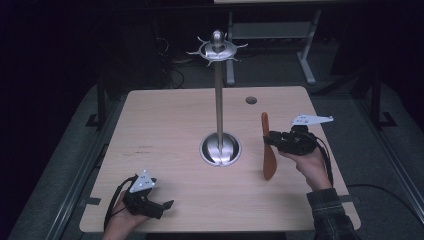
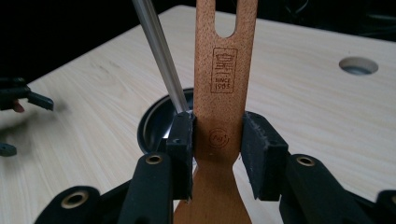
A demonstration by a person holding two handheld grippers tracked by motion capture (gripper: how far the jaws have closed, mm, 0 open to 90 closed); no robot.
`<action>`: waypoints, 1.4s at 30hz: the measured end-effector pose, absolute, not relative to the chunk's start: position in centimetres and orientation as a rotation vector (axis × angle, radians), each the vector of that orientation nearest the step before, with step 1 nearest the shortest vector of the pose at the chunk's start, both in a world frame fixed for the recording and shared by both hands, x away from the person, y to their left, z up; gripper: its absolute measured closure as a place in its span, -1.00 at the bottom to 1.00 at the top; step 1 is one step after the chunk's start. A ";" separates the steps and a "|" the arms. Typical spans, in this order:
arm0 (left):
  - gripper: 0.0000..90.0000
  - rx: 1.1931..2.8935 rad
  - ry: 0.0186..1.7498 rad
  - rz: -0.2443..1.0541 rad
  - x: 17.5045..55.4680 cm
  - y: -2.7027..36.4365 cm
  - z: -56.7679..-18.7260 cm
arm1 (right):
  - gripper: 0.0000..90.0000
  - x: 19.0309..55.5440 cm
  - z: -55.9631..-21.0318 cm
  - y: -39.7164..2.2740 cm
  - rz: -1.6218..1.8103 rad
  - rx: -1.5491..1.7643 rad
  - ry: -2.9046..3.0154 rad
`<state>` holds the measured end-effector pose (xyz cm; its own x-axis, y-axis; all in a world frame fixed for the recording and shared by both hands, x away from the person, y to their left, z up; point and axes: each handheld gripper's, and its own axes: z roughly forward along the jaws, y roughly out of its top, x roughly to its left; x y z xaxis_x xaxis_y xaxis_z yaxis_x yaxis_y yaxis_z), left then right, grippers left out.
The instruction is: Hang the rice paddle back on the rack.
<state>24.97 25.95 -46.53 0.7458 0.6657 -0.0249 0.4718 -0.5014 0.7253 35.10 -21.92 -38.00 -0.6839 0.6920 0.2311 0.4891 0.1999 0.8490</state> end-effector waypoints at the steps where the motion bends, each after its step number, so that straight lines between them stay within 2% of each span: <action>1: -1.00 2.195 0.850 0.333 25.0 25.9 -46.5 | 0.44 35.0 -37.8 -22.0 1.500 1.122 2.262; 19: -1.00 2.201 0.841 0.335 24.9 26.0 -46.4 | 0.44 33.4 -34.9 -21.8 1.723 0.967 2.156; 42: -1.00 2.192 0.847 0.328 24.9 25.7 -46.5 | 0.44 33.6 -27.8 -20.5 1.832 0.765 2.067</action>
